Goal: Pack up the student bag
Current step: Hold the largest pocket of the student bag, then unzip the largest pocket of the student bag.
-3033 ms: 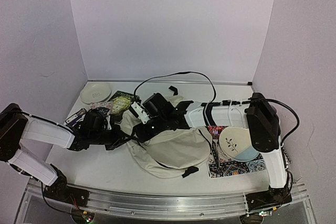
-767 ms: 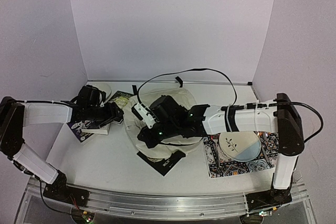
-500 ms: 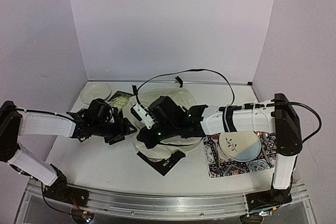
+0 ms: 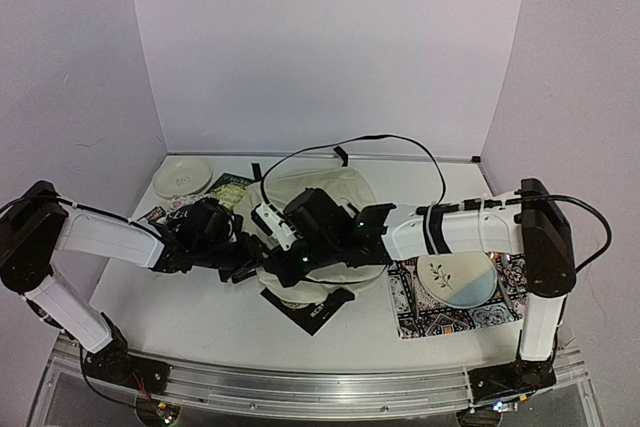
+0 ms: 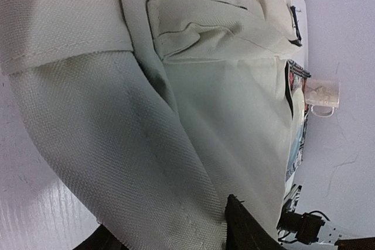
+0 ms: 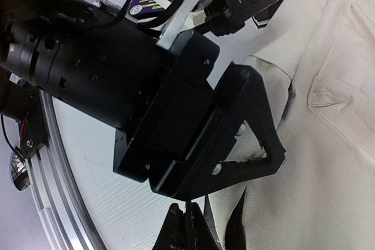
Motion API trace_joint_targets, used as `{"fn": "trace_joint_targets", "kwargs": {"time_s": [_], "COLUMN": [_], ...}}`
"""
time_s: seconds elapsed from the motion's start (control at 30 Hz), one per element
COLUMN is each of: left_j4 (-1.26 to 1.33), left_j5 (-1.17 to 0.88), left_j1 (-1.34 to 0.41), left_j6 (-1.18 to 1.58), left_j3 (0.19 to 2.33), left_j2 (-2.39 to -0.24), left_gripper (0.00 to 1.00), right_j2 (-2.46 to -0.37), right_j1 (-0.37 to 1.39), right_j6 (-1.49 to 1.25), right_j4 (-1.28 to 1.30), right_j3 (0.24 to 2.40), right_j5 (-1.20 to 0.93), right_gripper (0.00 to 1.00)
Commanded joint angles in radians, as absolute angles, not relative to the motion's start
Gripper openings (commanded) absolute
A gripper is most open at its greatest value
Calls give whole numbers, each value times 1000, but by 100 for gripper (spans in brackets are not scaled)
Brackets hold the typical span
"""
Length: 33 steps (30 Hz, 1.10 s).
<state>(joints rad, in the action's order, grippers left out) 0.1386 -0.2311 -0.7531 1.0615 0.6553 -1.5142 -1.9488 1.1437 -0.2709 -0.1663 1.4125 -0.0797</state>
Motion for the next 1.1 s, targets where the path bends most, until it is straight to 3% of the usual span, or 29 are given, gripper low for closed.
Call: {"fn": "trace_joint_targets", "kwargs": {"time_s": [0.0, 0.2, 0.7, 0.93, 1.07], "left_j4": [185, 121, -104, -147, -144], "left_j5": [-220, -164, -236, -250, -202], "left_j1": [-764, -759, -550, -497, -497], "left_j6": [1058, 1020, 872, 722, 678], "left_j3": [684, 681, 632, 717, 789], "left_j2": [-1494, -1391, -1208, -1321, -1384], "left_gripper": [31, 1, 0, 1, 8], "right_j2": [-1884, -1790, -1504, -1490, -1523], "right_j1": [1149, 1118, 882, 927, 1010], "right_j6": [-246, -238, -251, -205, -206], "right_j4": [-200, -193, -180, -201, -218], "right_j3": [1355, 1213, 850, 874, 928], "right_j5": [6, 132, 262, 35, 0], "right_gripper": [0, 0, 0, 0, 0]}}
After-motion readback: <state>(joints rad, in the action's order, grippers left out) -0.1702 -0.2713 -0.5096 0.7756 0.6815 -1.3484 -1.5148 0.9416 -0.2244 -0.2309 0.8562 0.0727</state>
